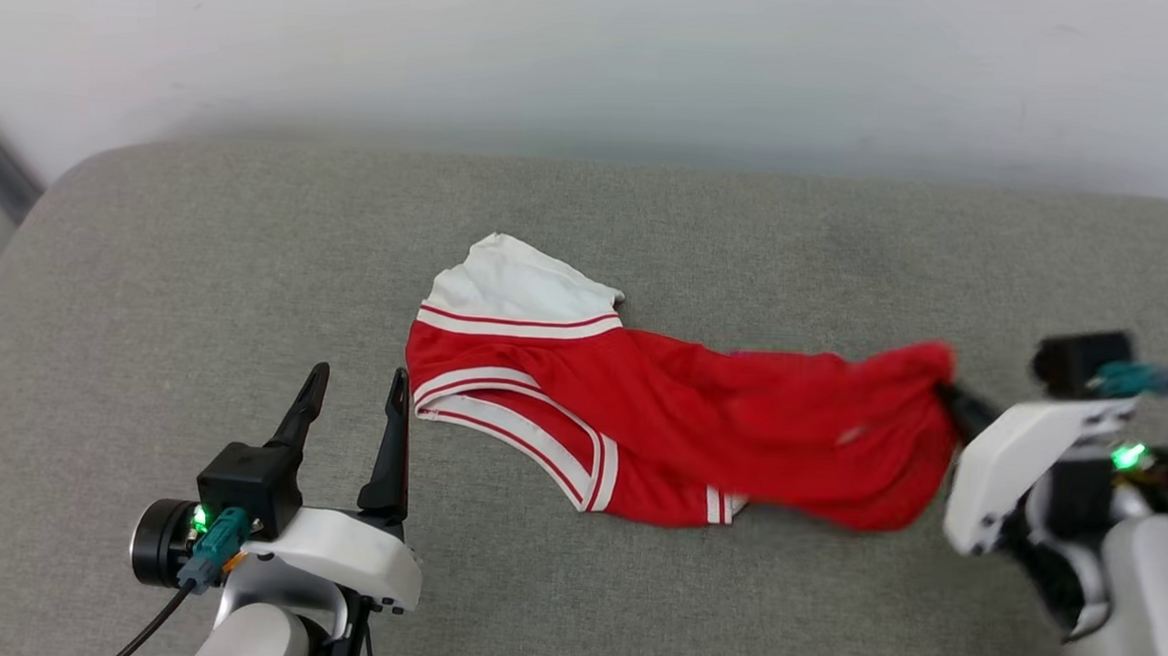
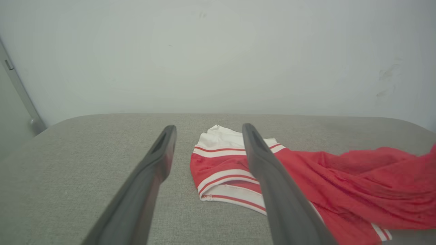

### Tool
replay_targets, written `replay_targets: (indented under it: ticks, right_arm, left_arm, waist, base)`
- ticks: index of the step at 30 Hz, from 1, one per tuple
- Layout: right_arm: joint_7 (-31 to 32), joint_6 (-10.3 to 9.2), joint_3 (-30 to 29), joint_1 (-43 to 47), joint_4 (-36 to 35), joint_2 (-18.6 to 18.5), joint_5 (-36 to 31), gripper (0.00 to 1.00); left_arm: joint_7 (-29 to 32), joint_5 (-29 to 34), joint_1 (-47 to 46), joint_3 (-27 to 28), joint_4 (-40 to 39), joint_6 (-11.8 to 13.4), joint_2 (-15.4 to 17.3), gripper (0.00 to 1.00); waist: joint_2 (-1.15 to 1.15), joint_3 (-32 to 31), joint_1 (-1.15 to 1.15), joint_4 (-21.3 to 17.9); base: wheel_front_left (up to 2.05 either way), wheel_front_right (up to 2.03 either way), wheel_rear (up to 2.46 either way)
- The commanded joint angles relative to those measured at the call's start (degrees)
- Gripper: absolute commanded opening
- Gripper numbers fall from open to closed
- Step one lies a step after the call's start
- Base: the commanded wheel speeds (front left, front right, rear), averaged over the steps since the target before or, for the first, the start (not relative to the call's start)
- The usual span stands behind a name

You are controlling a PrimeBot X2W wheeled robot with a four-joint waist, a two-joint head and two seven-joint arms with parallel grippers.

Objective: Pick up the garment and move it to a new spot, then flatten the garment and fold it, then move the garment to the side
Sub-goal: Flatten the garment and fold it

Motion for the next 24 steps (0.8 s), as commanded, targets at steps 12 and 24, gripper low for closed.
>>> replay_targets:
  ticks: [12, 24]
  right_arm:
    - [-2.43, -0.02, -17.94, -12.25, 11.01, -2.84, -5.42, 0.0]
    - [-25.37, -0.02, -16.56, -12.93, 24.09, -0.73, -5.43, 1.0]
  left_arm:
    - [-0.61, 0.22, -3.73, -0.48, -0.6, -0.71, -0.39, 1.0]
    - [-1.44, 0.32, -5.25, -0.75, 1.36, -1.22, -0.62, 1.0]
  waist:
    - [0.0, 7.53, -0.01, 1.73]
    - [0.0, 8.13, -0.01, 1.98]
  base:
    - [0.0, 0.0, 0.0]
    - [0.0, 0.0, 0.0]
